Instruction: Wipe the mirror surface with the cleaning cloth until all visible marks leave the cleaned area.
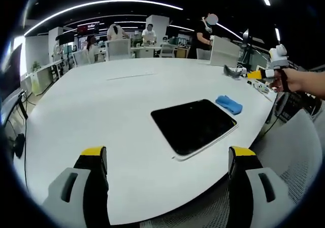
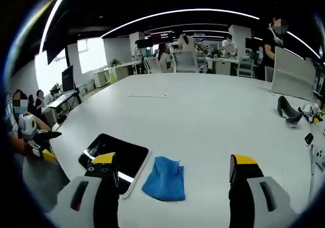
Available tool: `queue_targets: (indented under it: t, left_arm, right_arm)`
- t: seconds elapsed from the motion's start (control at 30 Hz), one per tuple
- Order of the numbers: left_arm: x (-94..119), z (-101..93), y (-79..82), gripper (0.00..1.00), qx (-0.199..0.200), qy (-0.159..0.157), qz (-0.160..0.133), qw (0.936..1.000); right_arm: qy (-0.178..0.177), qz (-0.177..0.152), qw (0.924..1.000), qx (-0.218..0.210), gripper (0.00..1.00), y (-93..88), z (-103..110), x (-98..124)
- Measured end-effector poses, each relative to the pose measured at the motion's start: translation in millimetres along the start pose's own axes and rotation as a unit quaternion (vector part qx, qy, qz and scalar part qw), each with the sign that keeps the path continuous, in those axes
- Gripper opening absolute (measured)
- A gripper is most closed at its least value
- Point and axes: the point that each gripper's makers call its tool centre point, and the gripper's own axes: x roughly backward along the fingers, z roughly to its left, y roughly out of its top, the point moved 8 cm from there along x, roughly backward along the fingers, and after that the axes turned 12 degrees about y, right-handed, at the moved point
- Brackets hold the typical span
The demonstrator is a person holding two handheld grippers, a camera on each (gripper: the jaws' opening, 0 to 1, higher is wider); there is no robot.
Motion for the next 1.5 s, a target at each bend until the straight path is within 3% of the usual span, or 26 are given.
queue_targets:
  t: [0.17,0.37,0.47,0.73,0.97,1.13,1.27,1.5]
  left_arm:
    - [0.2,-0.3,0.0,0.99,0.000,-0.002,-0.001,1.0000]
    - [1.9,0.2,-1.7,0.99,0.004,0.000,-0.002,1.0000]
    - [2.3,1.3,-1.6,0.99,0.010,0.004,-0.004,0.9999]
    - [-0.3,0.7,-0.9,0.99,0.004,0.001,-0.002,1.0000]
    - [1.0,1.7,-1.0,0.99,0.007,0.006,-0.002,1.0000]
    - [1.8,-0.1,-2.4,0.99,0.006,-0.003,0.000,1.0000]
    - [0.8,-3.1,-2.6,0.99,-0.004,-0.014,0.009,0.9999]
    - [-0.5,-2.7,-1.9,0.99,-0.003,-0.017,0.005,0.9998]
  right_arm:
    - [0.010,0.053,0.9985,-0.003,0.65,-28.3,7.0,-37.3]
    - [0.016,0.090,0.9956,-0.018,0.36,-55.0,11.5,-58.4]
    - [0.015,0.102,0.9941,-0.033,0.29,-62.7,11.9,-63.0]
    - [-0.033,0.140,0.9889,-0.039,0.10,-73.2,-1.7,-72.5]
    - [-0.040,0.155,0.9868,-0.021,0.01,-73.5,2.7,-80.6]
    - [-0.053,0.144,0.9823,-0.107,0.00,-73.1,0.9,-80.0]
    - [-0.056,0.147,0.9800,-0.122,0.00,-68.1,-1.2,-81.2]
    - [-0.040,0.107,0.9813,-0.155,0.00,-35.4,10.4,-85.6]
